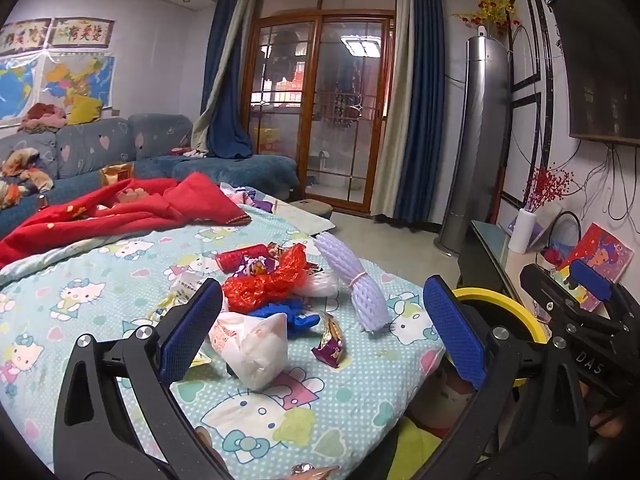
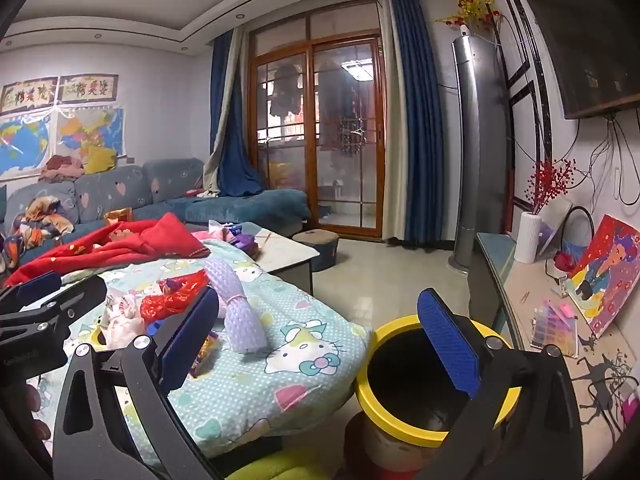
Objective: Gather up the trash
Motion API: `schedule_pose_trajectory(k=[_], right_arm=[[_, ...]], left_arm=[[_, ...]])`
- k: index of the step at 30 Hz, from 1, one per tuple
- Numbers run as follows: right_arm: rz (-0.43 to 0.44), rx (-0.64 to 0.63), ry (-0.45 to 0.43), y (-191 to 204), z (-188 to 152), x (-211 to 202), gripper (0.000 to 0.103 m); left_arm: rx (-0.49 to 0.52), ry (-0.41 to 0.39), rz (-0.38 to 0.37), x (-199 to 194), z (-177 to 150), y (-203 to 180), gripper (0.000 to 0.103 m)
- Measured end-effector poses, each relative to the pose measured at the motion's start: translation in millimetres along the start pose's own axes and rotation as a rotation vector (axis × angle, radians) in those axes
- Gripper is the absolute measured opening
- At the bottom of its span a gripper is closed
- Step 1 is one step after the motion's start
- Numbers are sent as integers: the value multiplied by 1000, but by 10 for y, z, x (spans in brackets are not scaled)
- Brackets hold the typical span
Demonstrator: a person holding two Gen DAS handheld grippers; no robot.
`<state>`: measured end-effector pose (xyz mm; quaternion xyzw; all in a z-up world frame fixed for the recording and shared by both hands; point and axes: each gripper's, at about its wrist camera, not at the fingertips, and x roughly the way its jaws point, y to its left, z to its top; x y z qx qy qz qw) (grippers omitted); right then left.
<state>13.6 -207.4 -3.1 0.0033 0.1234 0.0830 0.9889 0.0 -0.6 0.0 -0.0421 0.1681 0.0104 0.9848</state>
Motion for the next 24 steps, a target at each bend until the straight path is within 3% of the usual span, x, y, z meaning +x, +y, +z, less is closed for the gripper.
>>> schedule_pose_trajectory(k=[24], right_arm=[[-4,-3,3,-41,3,-6,97]], left_arm=[[-6,-17,-2,-6,3,7,92]])
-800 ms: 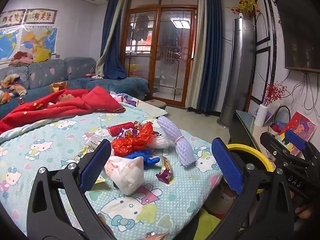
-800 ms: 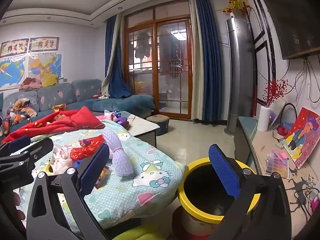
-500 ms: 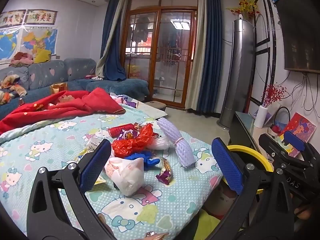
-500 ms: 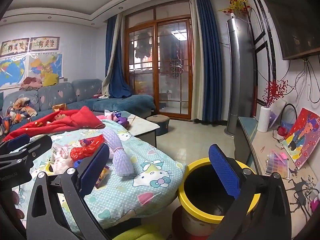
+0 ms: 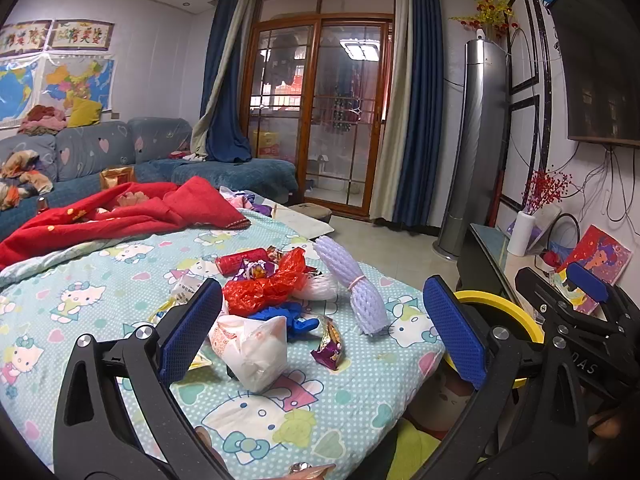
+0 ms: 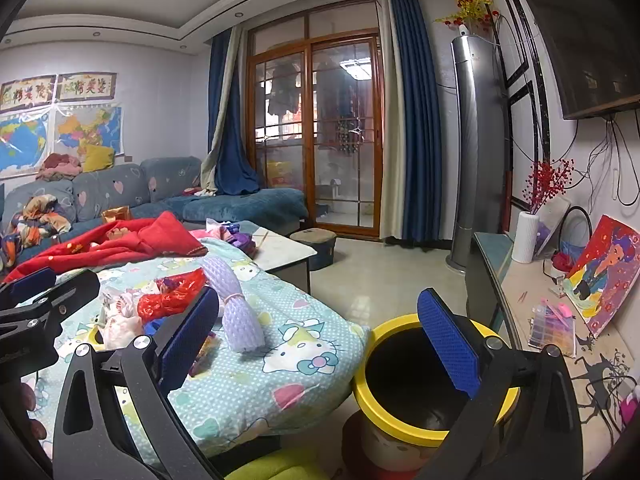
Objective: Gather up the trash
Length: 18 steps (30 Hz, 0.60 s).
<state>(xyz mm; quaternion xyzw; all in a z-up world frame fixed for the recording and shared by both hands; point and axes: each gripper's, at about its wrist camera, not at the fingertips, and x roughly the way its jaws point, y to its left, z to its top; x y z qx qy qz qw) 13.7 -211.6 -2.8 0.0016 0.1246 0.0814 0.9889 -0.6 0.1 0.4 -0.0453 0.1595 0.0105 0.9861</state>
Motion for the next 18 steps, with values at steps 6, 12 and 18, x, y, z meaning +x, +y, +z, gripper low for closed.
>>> schedule_pose_trajectory(k=[6,12,18], right_arm=[[0,0,1,8,-3,5,97],[-2,0,3,-24,6,-24,97],[-1,-1,3,-42,9,-37,97]], left_arm=[[0,0,-2,0,-1,2,92],[1,-1,-1,-2,-2,1,92],[1,-2,-2,0,-3,2,92]])
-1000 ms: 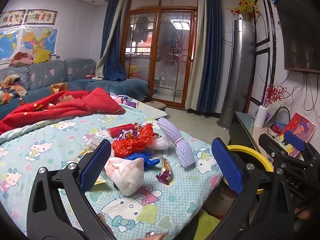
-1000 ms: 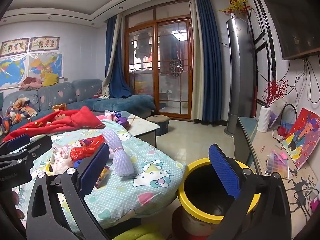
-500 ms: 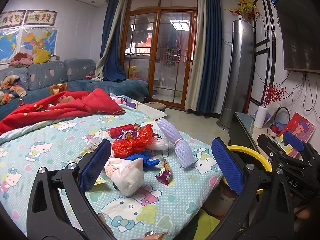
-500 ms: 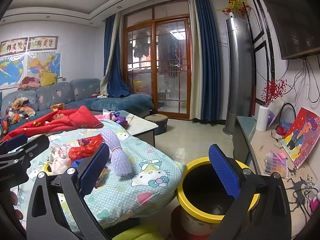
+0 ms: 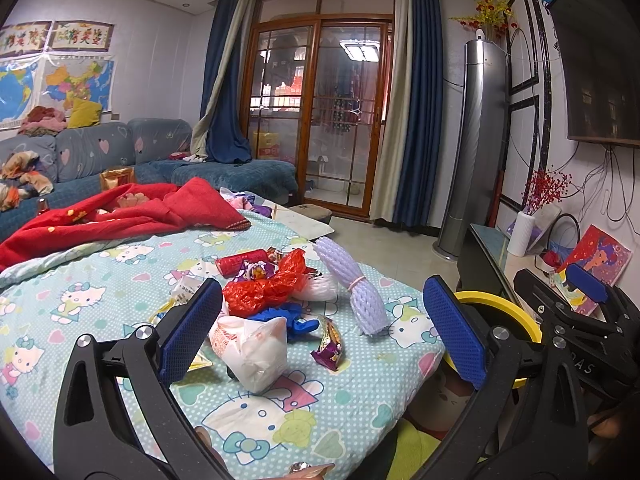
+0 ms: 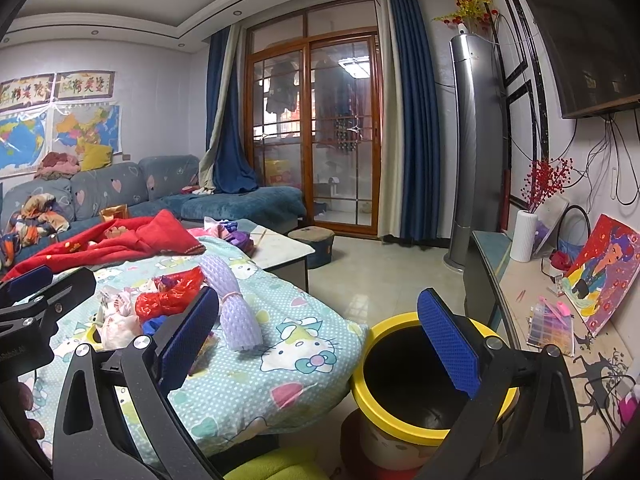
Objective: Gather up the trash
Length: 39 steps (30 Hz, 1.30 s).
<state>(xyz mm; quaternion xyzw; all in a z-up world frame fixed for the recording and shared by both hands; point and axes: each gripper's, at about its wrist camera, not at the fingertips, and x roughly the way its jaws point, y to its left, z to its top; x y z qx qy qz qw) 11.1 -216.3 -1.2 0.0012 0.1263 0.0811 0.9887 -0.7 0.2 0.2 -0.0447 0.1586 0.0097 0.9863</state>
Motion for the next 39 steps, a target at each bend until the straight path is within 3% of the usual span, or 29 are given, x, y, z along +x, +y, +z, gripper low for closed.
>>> schedule_pose_trajectory(k=[24,28,39], right_arm=[[10,-10,8,0,-90,3,97],[49,-35,12,54,-130,20,97],[196,-101,55,451,-82,122,97]], left_arm=[[-3,0,-1,-1,-1,5,92],[-32,14,8,-26,30,67,92],[-114,15,124,-41,130,540,92]])
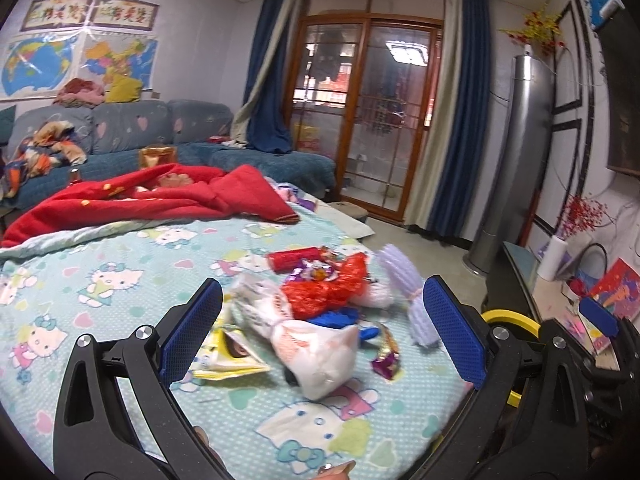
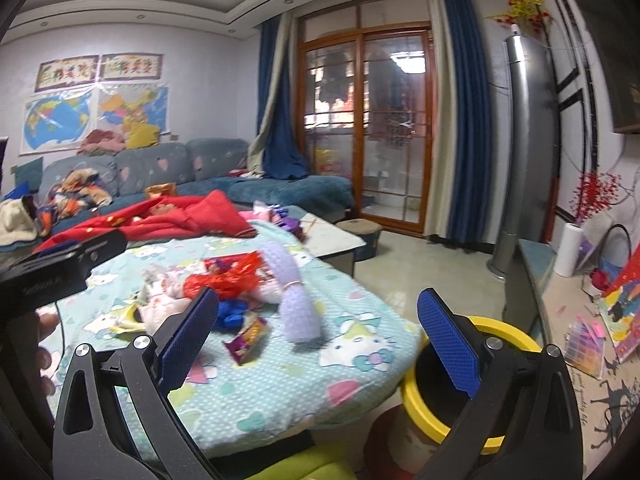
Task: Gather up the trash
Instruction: 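Grasp the yellow snack wrapper with the left tool while the right tool grasps the white plastic bag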
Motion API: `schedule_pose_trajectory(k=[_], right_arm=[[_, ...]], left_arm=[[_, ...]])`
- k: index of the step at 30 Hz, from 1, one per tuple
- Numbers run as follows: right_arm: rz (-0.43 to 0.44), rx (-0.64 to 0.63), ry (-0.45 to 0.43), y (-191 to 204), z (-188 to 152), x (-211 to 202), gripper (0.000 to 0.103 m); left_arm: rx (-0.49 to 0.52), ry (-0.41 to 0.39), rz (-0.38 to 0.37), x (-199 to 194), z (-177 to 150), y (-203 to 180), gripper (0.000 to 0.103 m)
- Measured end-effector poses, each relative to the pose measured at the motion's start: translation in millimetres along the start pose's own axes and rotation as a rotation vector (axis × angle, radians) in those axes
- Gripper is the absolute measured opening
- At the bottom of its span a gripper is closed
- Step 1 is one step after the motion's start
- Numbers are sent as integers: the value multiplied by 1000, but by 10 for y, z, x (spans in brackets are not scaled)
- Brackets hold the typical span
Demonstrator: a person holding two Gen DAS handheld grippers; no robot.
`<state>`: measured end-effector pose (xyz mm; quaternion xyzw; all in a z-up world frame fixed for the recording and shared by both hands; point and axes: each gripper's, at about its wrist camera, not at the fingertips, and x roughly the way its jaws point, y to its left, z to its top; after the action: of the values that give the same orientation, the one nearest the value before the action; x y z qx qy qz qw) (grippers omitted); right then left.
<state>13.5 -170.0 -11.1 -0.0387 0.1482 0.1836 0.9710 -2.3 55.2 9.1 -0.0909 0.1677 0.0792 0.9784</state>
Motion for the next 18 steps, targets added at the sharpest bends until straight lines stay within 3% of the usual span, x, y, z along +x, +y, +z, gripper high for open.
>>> schedule_pose_trajectory(k=[11,18], right_arm=[[174,-79,63,445,48,180,97],[262,-99,139,670,12,400,97]], left_arm=[[-113,36,45,151,24,490,92],[-138,97,157,340,-5,793,92]])
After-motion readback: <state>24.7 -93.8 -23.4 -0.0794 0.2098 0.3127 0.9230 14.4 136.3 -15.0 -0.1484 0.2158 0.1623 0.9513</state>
